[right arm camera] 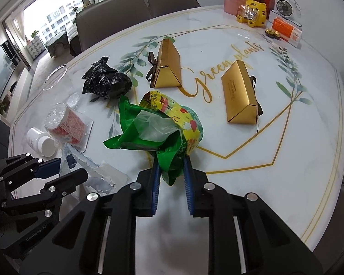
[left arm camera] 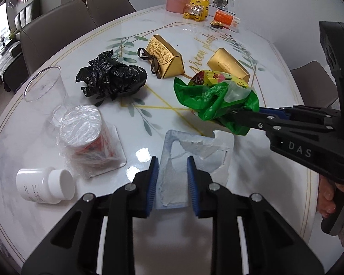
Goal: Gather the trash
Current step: 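Grasp the green snack bag with the right tool while the left tool grasps the clear tray, then carry the snack bag and clear tray over the grey bin on the chair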
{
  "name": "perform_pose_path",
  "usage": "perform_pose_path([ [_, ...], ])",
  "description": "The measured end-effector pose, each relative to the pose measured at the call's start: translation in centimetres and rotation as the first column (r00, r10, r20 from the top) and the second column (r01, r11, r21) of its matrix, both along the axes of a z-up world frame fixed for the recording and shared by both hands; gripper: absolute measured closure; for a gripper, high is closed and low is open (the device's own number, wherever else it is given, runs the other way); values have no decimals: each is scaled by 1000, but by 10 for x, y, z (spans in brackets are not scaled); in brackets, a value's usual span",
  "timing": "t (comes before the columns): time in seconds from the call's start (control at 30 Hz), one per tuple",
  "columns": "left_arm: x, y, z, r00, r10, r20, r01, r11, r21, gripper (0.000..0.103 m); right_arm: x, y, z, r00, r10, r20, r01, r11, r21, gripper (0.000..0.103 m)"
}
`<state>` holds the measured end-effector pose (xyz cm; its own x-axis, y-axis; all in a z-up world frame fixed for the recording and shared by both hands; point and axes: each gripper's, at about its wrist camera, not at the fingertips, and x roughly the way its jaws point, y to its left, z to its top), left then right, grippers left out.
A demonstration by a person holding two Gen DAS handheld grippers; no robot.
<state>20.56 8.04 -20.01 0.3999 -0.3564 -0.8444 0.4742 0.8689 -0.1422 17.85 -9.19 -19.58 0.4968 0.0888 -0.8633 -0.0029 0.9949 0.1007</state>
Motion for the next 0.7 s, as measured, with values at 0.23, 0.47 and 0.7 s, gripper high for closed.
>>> perform_pose_path([
  [0.23,-18,19,17,1000,-5,24,5,1000,-8,77,-27,11,18,999,-37,18,37,999,-10,85],
  [0.47,-43,38,37,999,-15,49,16,1000,-16,77,-64,27,36,997,-70,40,71,997,-18,85],
  [0.7,-84,58,56,996,13,84,-12,1000,-14,77,-110,47,52,996,-66,68,67,998,-6,85],
])
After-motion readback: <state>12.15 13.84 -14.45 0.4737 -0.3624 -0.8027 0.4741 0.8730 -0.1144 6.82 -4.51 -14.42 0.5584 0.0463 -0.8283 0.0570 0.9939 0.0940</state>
